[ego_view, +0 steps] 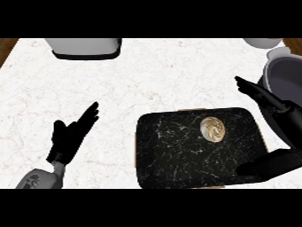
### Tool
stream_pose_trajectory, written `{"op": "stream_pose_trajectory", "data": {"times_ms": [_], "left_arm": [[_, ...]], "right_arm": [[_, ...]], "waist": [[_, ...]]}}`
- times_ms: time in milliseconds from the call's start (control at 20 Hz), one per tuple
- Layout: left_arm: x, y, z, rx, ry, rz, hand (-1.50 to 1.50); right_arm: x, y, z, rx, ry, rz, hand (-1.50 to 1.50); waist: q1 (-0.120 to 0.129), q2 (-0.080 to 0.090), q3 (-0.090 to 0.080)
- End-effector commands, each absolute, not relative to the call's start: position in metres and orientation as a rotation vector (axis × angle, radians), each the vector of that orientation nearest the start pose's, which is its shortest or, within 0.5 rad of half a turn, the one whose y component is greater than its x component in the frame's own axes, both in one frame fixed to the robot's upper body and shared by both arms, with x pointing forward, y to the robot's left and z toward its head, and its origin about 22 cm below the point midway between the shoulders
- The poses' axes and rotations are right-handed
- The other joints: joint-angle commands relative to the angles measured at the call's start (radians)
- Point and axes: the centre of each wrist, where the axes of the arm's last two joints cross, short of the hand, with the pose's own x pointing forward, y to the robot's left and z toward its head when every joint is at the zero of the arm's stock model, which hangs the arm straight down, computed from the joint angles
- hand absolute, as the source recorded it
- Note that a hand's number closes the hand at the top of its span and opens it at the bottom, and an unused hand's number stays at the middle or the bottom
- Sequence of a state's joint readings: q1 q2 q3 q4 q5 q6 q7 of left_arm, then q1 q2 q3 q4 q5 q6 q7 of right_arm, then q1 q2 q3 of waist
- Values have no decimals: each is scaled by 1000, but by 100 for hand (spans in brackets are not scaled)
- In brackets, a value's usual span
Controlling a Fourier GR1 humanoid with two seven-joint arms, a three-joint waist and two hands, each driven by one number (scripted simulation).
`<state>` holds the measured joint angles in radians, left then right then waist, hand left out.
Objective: Pick the cupcake from the tray and place it in the pot
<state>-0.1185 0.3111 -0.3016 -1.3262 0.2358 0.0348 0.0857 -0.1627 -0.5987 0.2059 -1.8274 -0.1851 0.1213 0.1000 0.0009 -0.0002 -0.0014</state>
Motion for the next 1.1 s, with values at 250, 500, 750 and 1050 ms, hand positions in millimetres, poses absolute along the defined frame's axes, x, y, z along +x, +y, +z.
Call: {"op": "stream_pose_trajectory", "data": {"times_ms": [250,500,750,1050], "left_arm": [[265,226,-25,-75,-1275,-287,0],[266,236,-18,-55,-1268,-300,0],[254,248,-23,-54,-1294,-280,0],[259,250,-24,-63,-1268,-276,0]], "right_arm": [[286,-242,87,27,-1332,945,-150],[298,-241,50,26,-1265,1035,-150],[315,-271,34,-45,-1343,977,-150],[295,-290,15,-31,-1385,938,-150]], "waist": [[19,5,1],[8,2,2],[6,1,2],[-1,0,2]]}}
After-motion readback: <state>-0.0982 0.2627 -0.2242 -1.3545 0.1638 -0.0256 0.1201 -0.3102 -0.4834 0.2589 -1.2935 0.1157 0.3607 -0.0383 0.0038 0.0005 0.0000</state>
